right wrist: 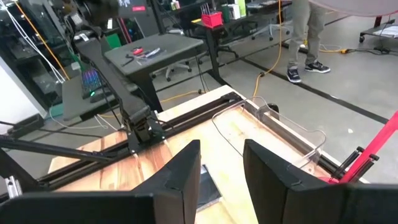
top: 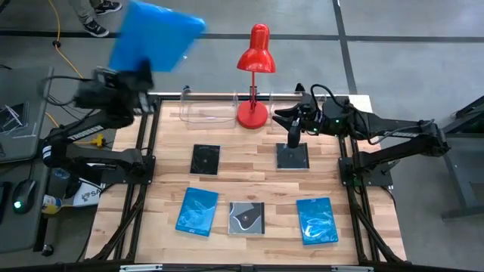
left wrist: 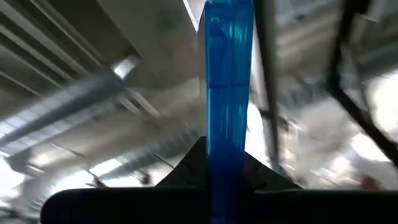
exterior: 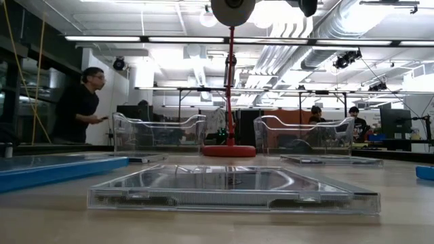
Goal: Pick & place jewel cases by type
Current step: Put the top blue cd case into the left transparent bin
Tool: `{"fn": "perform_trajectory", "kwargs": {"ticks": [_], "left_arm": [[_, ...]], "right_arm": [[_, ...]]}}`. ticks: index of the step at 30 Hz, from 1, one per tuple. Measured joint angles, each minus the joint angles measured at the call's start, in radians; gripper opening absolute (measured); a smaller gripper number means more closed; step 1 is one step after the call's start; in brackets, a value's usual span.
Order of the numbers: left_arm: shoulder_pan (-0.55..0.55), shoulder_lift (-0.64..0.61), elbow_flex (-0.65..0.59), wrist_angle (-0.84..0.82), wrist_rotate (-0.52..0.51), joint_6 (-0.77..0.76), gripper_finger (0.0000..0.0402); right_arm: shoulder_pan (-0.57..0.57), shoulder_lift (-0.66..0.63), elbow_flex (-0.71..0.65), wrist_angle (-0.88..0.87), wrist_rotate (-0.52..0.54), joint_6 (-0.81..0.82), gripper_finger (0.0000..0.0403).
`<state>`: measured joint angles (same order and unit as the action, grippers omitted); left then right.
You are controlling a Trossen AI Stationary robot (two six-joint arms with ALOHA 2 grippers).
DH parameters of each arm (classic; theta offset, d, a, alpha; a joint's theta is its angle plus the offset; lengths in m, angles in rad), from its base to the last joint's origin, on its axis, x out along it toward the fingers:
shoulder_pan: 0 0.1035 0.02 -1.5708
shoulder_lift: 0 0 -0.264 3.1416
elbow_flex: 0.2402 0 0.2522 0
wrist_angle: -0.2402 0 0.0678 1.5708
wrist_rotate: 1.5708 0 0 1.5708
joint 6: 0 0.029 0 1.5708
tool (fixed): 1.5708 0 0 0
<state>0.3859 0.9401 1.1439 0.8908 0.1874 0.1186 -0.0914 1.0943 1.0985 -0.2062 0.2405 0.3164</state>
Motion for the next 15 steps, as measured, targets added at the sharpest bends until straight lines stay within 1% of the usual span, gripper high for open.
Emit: {"fn": "perform_trajectory", "kwargs": {"ticks": [6,9,11,15], "left_arm": [[0.0,0.0,0.139,-0.001,-0.207,0.073,0.0017],[0.0,0.004,0.183,0.0,-0.27,0.095,0.0017],[0.0,0.004,0.202,-0.001,-0.294,0.095,0.0017],[0.0,0.005,0.213,0.0,-0.352,0.095,0.0017]], "right_arm": [[0.0,0.018,0.0,-0.02,0.0,0.0,0.0104],[0.0,0.027,0.0,-0.03,0.0,0.0,0.0104],[0.0,0.036,0.0,-0.034,0.0,0.0,0.0104],[0.0,0.047,0.0,-0.04,0.0,0.0,0.0104]]}}
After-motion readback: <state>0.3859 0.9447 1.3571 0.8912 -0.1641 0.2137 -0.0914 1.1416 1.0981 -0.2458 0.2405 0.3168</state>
